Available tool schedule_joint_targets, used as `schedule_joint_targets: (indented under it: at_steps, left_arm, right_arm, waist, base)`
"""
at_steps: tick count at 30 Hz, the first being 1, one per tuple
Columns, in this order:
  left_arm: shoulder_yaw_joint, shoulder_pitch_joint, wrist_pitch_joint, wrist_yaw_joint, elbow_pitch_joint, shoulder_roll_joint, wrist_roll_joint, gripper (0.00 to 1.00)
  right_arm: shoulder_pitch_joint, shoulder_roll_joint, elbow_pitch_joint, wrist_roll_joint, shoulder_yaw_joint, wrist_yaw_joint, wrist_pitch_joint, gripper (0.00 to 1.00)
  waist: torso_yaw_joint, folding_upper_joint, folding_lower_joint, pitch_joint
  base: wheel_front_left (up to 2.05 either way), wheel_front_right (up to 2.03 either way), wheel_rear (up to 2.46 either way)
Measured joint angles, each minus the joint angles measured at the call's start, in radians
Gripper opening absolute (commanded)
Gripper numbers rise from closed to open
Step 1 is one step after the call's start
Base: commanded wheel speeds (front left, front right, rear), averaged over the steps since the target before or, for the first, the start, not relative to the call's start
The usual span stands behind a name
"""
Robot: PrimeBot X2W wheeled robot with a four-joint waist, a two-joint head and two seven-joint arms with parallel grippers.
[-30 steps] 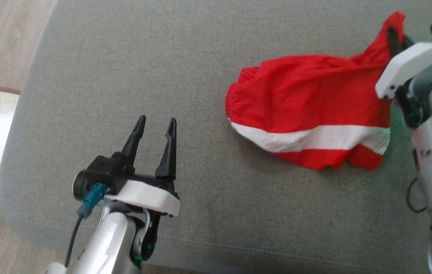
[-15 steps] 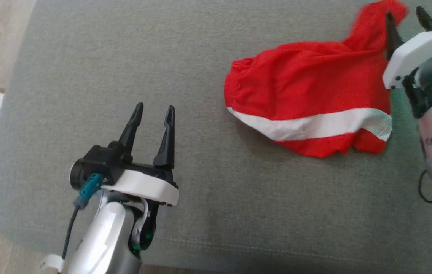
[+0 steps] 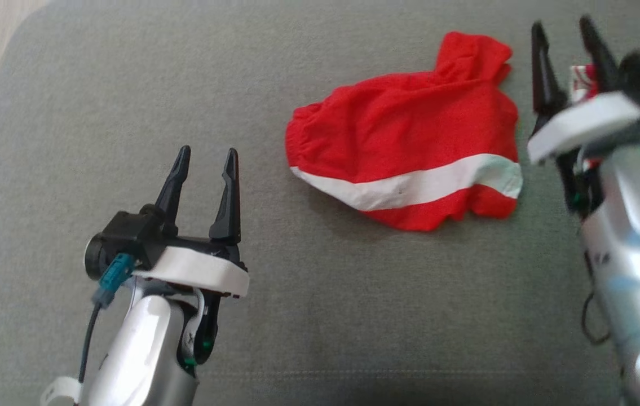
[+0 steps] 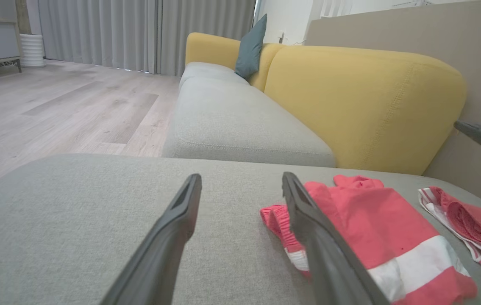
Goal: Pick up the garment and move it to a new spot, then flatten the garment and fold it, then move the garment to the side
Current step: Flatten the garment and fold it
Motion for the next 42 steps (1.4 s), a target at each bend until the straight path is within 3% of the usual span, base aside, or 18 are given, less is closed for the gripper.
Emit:
schedule_joint_targets:
  at_steps: [3,9,15,20,26,31,42]
  left_arm:
    - [0.003,0.005,0.000,-0.001,0.000,0.000,0.000,1.00]
    - [0.026,0.027,0.000,-0.003,0.000,0.000,0.009,1.00]
    - [0.029,0.026,0.000,-0.022,0.019,0.000,0.027,1.00]
    - [0.028,0.000,0.000,-0.056,0.094,0.001,0.047,1.00]
    - [-0.010,-0.091,0.024,-0.100,0.302,0.016,0.079,1.00]
    - [-0.058,-0.174,0.027,-0.152,0.389,0.023,0.080,1.00]
    - [-0.105,-0.218,0.017,-0.170,0.486,0.019,0.061,1.00]
  right_arm:
    - [0.076,0.012,-0.073,0.013,-0.016,0.000,-0.007,1.00]
    - [0.353,0.095,-0.328,-0.009,-0.105,0.000,-0.015,1.00]
    - [0.472,0.129,-0.453,-0.033,-0.149,0.000,0.017,1.00]
    - [0.482,0.133,-0.552,-0.033,-0.174,0.000,0.058,1.00]
    - [0.508,0.139,-0.604,-0.030,-0.174,0.000,0.085,1.00]
    - [0.518,0.141,-0.620,-0.021,-0.173,0.000,0.094,1.00]
    - [0.518,0.142,-0.628,-0.021,-0.177,0.000,0.101,1.00]
  waist:
    - [-0.016,0.0000,0.0000,-0.012]
    - [-0.064,0.0000,0.0000,-0.032]
    - [-0.085,0.0000,0.0000,-0.022]
    - [-0.100,0.0000,0.0000,-0.002]
    - [-0.113,0.0000,0.0000,0.022]
    - [-0.129,0.0000,0.0000,0.038]
    - [-0.147,0.0000,0.0000,0.052]
  base:
    - [0.00,0.00,0.00]
    - [0.00,0.00,0.00]
    - [0.00,0.00,0.00]
    - [0.00,0.00,0.00]
    - [0.00,0.00,0.00]
    - [0.00,0.00,0.00]
    - [0.00,0.00,0.00]
